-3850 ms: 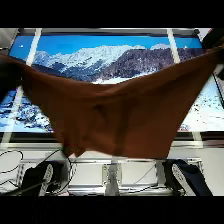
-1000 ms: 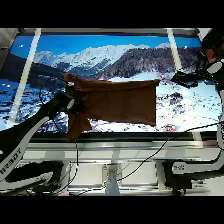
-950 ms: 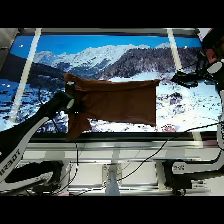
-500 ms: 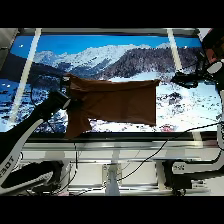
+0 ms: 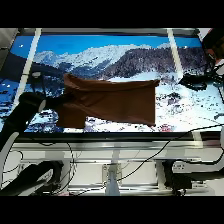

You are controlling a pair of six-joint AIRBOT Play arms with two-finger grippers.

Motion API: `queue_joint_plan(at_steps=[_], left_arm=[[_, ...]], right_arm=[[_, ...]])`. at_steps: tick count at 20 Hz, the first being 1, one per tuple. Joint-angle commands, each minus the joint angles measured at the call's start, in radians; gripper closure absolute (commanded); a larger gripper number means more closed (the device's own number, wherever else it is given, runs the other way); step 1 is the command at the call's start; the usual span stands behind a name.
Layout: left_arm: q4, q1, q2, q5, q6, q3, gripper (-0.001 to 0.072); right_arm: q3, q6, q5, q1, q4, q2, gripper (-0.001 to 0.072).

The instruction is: Fold the clothes and pants, and hang the long-sleeved shirts on hangers.

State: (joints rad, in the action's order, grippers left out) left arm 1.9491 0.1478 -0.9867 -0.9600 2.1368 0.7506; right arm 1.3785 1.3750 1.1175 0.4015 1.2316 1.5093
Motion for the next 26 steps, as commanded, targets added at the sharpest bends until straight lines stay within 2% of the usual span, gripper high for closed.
queue_joint_plan(at_steps=[1, 4, 5, 6, 7, 10, 12, 15, 18, 21, 22, 23, 25, 26], left_arm=[[-0.062, -0.136, 0.113, 0.079, 0.022, -0.192, 0.0693], [-0.061, -0.208, 0.126, 0.176, 0.022, -0.276, 0.0677], [-0.061, -0.216, 0.123, 0.2, 0.021, -0.276, 0.0554], [-0.062, -0.219, 0.123, 0.232, 0.021, -0.276, 0.0318], [-0.063, -0.219, 0.123, 0.254, 0.022, -0.275, 0.0282], [-0.103, -0.221, 0.124, 0.261, 0.021, -0.246, 0.0284], [-0.186, -0.237, 0.123, 0.261, -0.002, -0.21, 0.0285], [-0.402, -0.321, 0.12, 0.23, -0.253, -0.153, 0.0285], [-0.652, -0.476, 0.101, 0.074, -0.549, -0.124, 0.0285], [-0.99, -0.667, 0.038, -0.167, -0.967, -0.123, 0.0284], [-1.042, -0.714, 0.019, -0.209, -1.112, -0.123, 0.0258], [-1.041, -0.742, 0.008, -0.219, -1.199, -0.123, 0.0203], [-1.023, -0.758, 0.002, -0.218, -1.32, -0.123, 0.0202], [-1.023, -0.758, 0.001, -0.208, -1.341, -0.123, 0.0201]], right_arm=[[0.0, 0.0, 0.011, 0.023, 0.001, -0.002, 0.024], [0.0, 0.0, -0.002, 0.021, -0.003, -0.002, 0.024], [0.0, 0.0, -0.003, 0.021, -0.005, -0.002, 0.024], [0.0, 0.0, -0.002, 0.021, -0.004, -0.002, 0.024], [0.0, 0.0, 0.001, 0.021, -0.004, -0.002, 0.024], [0.0, -0.001, 0.008, 0.021, -0.003, -0.002, 0.024], [0.0, -0.001, 0.005, 0.022, -0.003, -0.002, 0.024], [0.0, -0.001, -0.008, 0.021, -0.003, -0.002, 0.0239], [0.0, -0.004, -0.013, 0.022, -0.003, -0.002, 0.024], [0.0, -0.004, -0.018, 0.022, -0.003, -0.002, 0.024], [0.0, -0.004, -0.017, 0.021, -0.003, -0.002, 0.0239], [0.0, -0.004, -0.015, 0.021, -0.003, -0.002, 0.0239], [0.0, -0.004, -0.013, 0.021, -0.003, -0.002, 0.024], [0.0, -0.004, -0.013, 0.021, -0.003, -0.002, 0.0239]])
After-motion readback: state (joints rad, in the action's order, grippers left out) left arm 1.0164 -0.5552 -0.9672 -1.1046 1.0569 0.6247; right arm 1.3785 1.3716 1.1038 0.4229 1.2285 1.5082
